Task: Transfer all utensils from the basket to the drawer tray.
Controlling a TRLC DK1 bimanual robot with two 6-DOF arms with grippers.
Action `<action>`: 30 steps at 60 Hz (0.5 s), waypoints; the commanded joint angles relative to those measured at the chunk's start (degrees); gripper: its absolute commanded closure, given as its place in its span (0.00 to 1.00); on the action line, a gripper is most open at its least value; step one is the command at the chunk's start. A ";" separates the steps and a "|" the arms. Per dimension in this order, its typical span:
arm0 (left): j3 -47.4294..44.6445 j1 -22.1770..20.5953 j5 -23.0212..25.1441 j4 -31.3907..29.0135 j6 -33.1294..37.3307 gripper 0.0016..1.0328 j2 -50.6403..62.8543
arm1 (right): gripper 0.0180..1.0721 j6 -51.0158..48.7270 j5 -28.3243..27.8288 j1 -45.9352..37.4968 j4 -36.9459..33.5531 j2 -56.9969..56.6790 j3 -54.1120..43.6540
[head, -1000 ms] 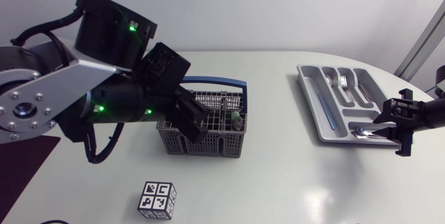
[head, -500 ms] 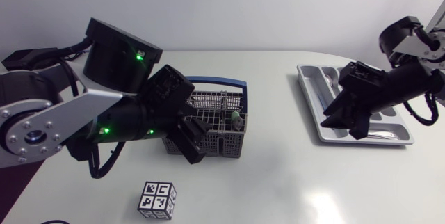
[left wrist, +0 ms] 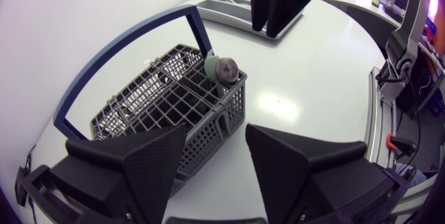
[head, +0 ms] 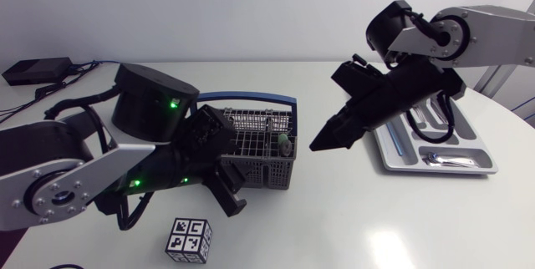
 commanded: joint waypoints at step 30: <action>-3.51 0.50 1.74 4.96 0.84 0.42 0.31 | 0.52 19.56 -1.74 5.61 14.60 2.98 -3.84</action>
